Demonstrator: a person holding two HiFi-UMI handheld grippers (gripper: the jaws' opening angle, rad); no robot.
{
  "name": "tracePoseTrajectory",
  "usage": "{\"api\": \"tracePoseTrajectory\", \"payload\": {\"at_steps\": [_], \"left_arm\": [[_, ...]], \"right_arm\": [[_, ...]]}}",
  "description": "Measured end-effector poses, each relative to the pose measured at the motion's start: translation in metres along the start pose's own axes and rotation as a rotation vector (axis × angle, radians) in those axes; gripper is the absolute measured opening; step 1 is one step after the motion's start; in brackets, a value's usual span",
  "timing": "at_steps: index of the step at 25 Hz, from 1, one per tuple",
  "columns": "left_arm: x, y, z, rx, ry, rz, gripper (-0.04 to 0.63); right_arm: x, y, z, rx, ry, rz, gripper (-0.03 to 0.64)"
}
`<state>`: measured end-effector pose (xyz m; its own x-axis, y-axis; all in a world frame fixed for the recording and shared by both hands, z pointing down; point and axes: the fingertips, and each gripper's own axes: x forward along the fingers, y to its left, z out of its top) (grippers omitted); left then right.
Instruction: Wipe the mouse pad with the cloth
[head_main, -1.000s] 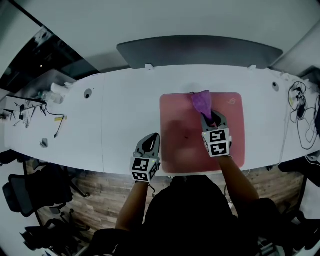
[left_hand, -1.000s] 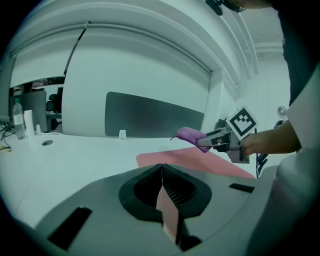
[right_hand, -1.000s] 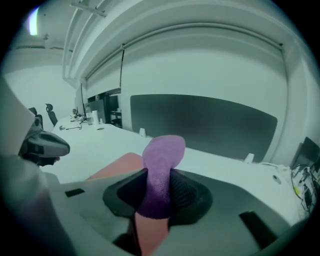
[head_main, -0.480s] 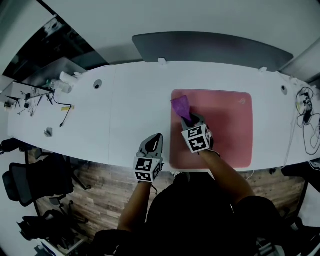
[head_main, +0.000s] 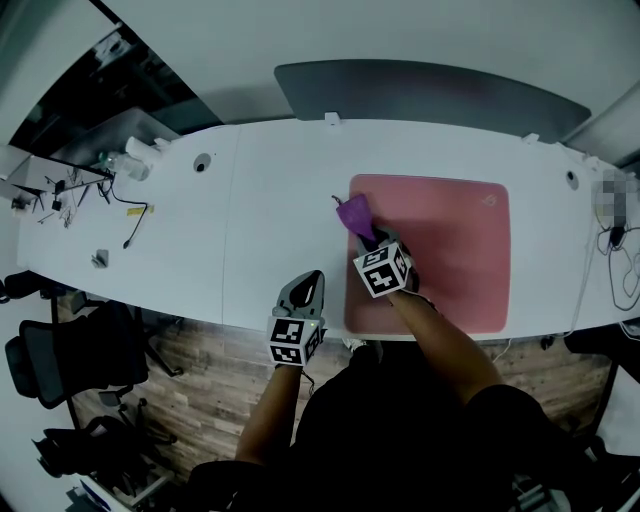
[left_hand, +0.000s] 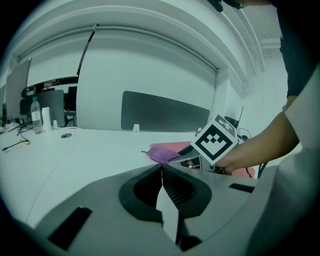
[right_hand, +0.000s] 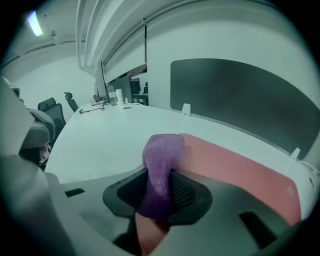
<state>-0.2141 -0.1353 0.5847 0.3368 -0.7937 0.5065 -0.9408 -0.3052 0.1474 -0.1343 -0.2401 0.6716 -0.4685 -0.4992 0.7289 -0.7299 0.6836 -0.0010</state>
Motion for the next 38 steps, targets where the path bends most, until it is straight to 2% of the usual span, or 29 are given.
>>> {"api": "tracePoseTrajectory", "payload": {"at_steps": [5,13,23,34,38], "left_arm": [[-0.001,0.0,0.0,-0.01,-0.008,-0.002,0.021],[0.006,-0.013,0.01,-0.006,-0.028,-0.033,0.021],[0.019,-0.026,0.014,0.006,-0.026,-0.075,0.021],[0.033,-0.053,0.022,0.008,-0.034,-0.135,0.021],[0.035,-0.062,0.025,0.024,-0.035,-0.156,0.021]], "right_arm": [[-0.002,-0.009,-0.003,-0.016,0.0,-0.031,0.127],[-0.017,-0.049,-0.02,0.016,0.01,-0.112,0.127],[-0.039,-0.097,-0.046,0.141,0.03,-0.197,0.127],[-0.081,-0.16,-0.094,0.283,0.041,-0.349,0.127],[-0.102,-0.183,-0.114,0.269,0.043,-0.425,0.127]]}}
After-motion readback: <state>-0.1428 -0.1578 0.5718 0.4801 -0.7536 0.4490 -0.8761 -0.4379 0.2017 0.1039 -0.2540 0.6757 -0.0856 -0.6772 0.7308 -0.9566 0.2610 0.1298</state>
